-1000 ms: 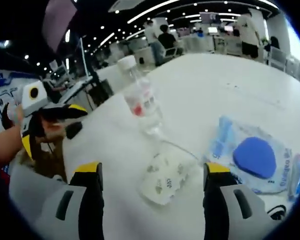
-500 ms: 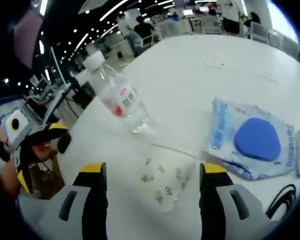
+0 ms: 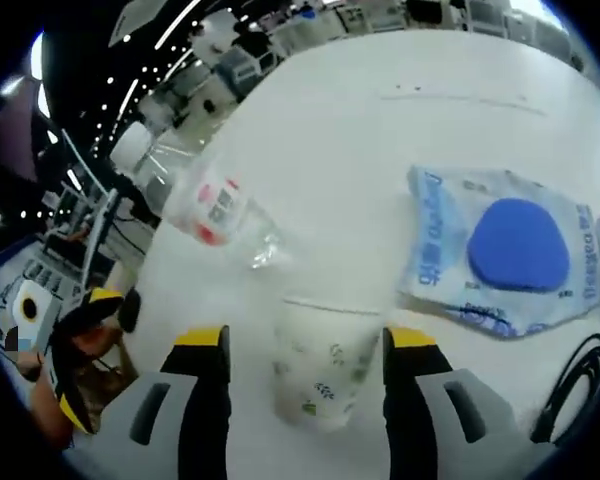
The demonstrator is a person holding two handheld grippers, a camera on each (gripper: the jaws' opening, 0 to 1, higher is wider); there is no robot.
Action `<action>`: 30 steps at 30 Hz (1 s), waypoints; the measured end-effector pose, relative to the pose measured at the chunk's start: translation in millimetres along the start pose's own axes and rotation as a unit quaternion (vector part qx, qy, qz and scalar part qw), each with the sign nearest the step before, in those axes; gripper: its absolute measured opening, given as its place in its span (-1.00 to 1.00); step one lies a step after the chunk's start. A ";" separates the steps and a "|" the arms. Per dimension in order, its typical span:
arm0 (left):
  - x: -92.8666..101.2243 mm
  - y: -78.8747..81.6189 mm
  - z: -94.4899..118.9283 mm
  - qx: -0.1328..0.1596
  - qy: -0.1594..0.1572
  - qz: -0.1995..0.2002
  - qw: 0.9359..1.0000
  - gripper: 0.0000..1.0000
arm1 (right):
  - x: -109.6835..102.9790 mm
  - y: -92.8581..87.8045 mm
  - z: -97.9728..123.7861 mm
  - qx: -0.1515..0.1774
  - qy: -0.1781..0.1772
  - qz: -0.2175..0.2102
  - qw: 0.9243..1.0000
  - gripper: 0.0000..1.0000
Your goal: Arrange the tabletop items into an orderly group along one side of the table until the central work area is clear of visible clutter.
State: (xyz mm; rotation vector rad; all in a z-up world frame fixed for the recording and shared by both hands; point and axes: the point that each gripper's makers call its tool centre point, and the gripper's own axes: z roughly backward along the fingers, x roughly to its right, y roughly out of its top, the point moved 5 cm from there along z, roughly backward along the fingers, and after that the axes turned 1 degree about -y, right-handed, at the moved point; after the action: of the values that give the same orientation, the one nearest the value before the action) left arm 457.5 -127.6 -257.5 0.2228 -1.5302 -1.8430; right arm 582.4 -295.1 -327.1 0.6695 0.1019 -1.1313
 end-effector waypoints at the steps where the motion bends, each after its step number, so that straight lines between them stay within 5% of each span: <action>1: 0.3 -0.2 -0.9 0.000 0.000 0.000 1.000 0.68 | -0.1 0.3 -1.1 -0.002 -0.002 0.002 1.000 0.20; 30: -1.6 -5.3 0.3 -0.007 0.008 0.008 1.000 0.63 | 14.5 2.0 -16.5 -0.065 -0.009 0.001 0.998 -0.12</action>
State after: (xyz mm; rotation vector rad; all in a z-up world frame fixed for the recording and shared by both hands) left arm 456.4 -126.2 -262.8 0.2184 -1.5023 -1.8356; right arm 594.6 -297.2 -345.2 0.5435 0.1583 -1.1175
